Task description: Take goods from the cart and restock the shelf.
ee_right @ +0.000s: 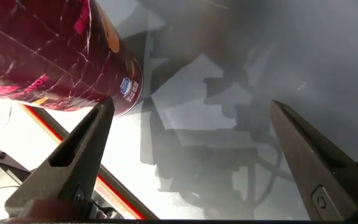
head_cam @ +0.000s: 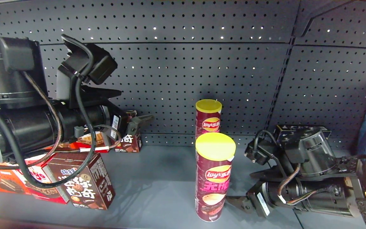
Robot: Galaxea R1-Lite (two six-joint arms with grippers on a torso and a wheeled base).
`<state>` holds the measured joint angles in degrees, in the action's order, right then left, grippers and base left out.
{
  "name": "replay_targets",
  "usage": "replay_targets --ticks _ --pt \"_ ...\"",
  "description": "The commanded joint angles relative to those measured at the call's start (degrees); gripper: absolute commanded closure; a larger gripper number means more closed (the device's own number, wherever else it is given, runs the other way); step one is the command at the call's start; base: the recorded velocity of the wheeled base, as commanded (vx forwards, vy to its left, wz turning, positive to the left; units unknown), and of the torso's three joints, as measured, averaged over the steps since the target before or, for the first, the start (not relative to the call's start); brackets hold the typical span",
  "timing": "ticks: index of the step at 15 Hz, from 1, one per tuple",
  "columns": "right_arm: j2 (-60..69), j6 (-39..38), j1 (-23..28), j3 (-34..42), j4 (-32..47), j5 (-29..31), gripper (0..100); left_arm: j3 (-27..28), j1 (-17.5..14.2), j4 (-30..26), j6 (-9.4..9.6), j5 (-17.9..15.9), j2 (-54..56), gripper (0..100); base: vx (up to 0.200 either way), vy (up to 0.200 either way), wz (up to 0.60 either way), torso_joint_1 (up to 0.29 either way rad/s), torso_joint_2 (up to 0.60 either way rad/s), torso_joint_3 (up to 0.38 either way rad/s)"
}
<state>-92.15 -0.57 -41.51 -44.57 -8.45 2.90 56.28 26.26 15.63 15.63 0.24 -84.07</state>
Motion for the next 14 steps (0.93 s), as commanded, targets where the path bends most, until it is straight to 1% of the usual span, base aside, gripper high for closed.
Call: replay_targets --ticks 1,4,7,8,9,11,12,13,14 --pt "0.1 0.0 0.0 0.1 -0.1 0.0 0 0.0 0.0 0.1 0.02 0.0 -0.3 0 0.0 0.0 0.0 0.0 0.0 0.0" --pt "4.1 -2.2 2.2 -0.6 -1.3 1.4 0 0.0 0.0 0.1 -0.07 0.1 0.0 0 0.0 0.0 0.0 0.0 0.0 0.0" --pt "17.2 -2.8 10.7 -1.9 -1.3 2.5 0 -0.2 -0.1 0.1 -0.07 0.1 3.4 0 0.0 0.0 0.0 0.0 0.0 0.0" --pt "19.2 -2.8 12.3 -1.6 -1.3 2.8 0 -0.5 -0.7 0.1 -0.16 0.1 5.2 0 0.0 0.0 0.0 0.0 0.0 0.0" --pt "26.6 -2.7 18.9 1.0 -1.4 3.1 0 -1.1 -1.6 0.1 -0.34 0.1 7.4 0 0.0 0.0 0.0 0.0 0.0 0.0" --pt "36.3 -2.4 28.8 5.3 -1.4 2.8 0 -3.9 -3.2 0.1 -0.51 0.1 13.9 0 0.0 0.0 0.0 0.0 0.0 0.0" --pt "41.8 -2.4 32.9 8.7 -1.7 3.2 0 -6.7 -3.8 0.1 -0.51 0.3 18.7 0 0.0 0.0 0.0 0.0 0.0 0.0" --pt "42.9 -2.4 33.6 9.6 -1.8 3.2 0 -7.4 -3.8 0.0 -0.51 0.3 19.7 0 0.0 0.0 0.0 0.0 0.0 0.0" --pt "51.8 -2.2 38.1 16.5 -2.8 3.3 0 -13.2 -3.8 -0.5 -0.34 0.7 29.1 0 0.0 0.0 0.0 0.0 0.0 0.0"
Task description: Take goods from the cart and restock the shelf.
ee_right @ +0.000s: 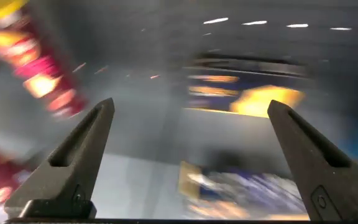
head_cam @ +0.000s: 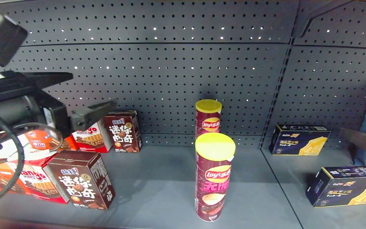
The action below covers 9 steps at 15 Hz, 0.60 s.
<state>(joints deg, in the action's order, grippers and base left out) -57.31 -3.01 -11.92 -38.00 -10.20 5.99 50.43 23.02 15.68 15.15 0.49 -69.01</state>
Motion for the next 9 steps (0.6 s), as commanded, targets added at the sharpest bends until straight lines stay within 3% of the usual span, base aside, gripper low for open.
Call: replay_targets --ticks 1,3,4,5,7,9 --pt "19.8 0.8 9.8 12.0 -1.0 0.2 0 -9.4 -0.6 -0.7 0.23 0.9 17.4 0 0.0 0.0 0.0 0.0 0.0 0.0" --pt "30.5 3.3 15.0 19.0 0.3 -0.4 0 -17.6 -0.7 -4.5 0.4 4.5 30.9 0 0.0 0.0 0.0 0.0 0.0 0.0" --pt "36.7 3.5 15.0 22.5 4.0 -0.6 0 -23.1 -1.7 -11.0 0.05 8.4 41.2 0 0.0 0.0 0.0 0.0 0.0 0.0" --pt "37.7 3.5 15.0 23.0 4.7 -0.6 0 -23.6 -1.8 -11.8 0.05 8.7 42.2 0 0.0 0.0 0.0 0.0 0.0 0.0" --pt "51.1 3.8 15.1 27.9 12.2 -0.7 0 -31.3 -3.4 -25.5 -0.12 9.6 58.2 0 0.0 0.0 0.0 0.0 0.0 0.0" --pt "53.4 2.3 14.8 33.0 7.6 -0.3 0 -36.3 -6.7 -27.6 -0.21 9.6 63.2 0 0.0 0.0 0.0 0.0 0.0 0.0"
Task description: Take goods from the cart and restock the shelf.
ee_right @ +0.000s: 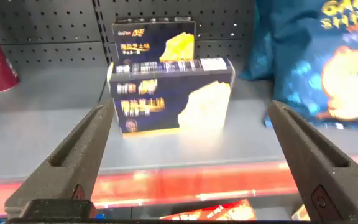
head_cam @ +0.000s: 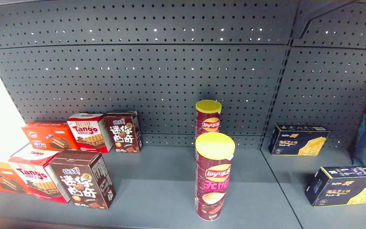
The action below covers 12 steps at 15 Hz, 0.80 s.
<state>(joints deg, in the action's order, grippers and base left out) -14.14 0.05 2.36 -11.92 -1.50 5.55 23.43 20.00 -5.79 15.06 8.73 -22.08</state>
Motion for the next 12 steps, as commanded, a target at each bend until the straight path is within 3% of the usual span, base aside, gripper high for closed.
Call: replay_targets --ticks 1,3,5,7,8,9,12 --pt "10.3 -0.9 0.4 9.4 -4.4 -0.2 0 -11.6 -4.9 -6.0 -0.47 1.6 17.2 0 0.0 0.0 0.0 0.0 0.0 0.0" --pt "10.3 -0.8 0.4 11.9 -3.0 -0.4 0 -13.1 -4.9 -5.9 -1.34 5.3 17.3 0 0.0 0.0 0.0 0.0 0.0 0.0" --pt "10.3 -0.9 0.4 11.9 -2.6 -2.0 0 -16.5 -4.8 -3.6 -2.93 5.9 17.4 0 0.0 0.0 0.0 0.0 0.0 0.0" --pt "10.4 -0.8 0.4 11.9 -2.2 -3.7 0 -20.1 -4.0 2.4 -2.93 4.0 17.4 0 0.0 0.0 0.0 0.0 0.0 0.0" --pt "10.4 1.2 0.3 11.9 -2.3 -6.3 0 -20.4 -2.5 3.2 -3.01 0.9 17.3 0 0.0 0.0 0.0 0.0 0.0 0.0" --pt "10.4 2.3 0.3 11.9 -2.3 -7.4 0 -20.5 -1.7 3.2 -3.01 0.0 17.4 0 0.0 0.0 0.0 0.0 0.0 0.0" --pt "10.4 3.0 0.3 11.8 -2.1 -9.9 0 -20.4 3.5 3.2 -3.98 -0.1 18.8 0 0.0 0.0 0.0 0.0 0.0 0.0"
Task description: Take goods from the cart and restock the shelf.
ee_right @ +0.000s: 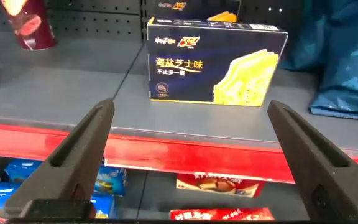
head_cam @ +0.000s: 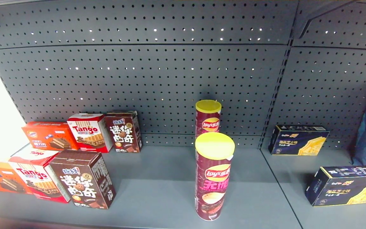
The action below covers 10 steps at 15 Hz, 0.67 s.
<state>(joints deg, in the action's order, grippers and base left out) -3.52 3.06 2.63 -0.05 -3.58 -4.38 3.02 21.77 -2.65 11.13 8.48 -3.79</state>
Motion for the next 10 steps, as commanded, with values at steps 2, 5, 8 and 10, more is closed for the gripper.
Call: replay_targets --ticks 2,5,8,10 --pt "-0.8 -0.1 1.0 -0.4 1.1 0.0 0 0.1 0.7 -0.3 -0.06 2.2 -1.5 0 0.0 0.0 0.0 0.0 0.0 0.0" --pt "-1.4 -2.6 7.2 -1.6 4.3 0.0 0 0.1 -10.6 -0.3 0.21 6.5 -8.3 0 0.0 0.0 0.0 0.0 0.0 0.0" --pt "-1.3 -2.8 8.1 -1.6 4.4 -1.2 0 0.1 -18.5 -0.3 0.3 5.1 -6.8 0 0.0 0.0 0.0 0.0 0.0 0.0" --pt "-1.3 -2.9 7.7 -1.7 4.5 -9.4 0 0.1 -19.8 -0.2 1.53 5.2 -2.4 0 0.0 0.0 0.0 0.0 0.0 0.0"
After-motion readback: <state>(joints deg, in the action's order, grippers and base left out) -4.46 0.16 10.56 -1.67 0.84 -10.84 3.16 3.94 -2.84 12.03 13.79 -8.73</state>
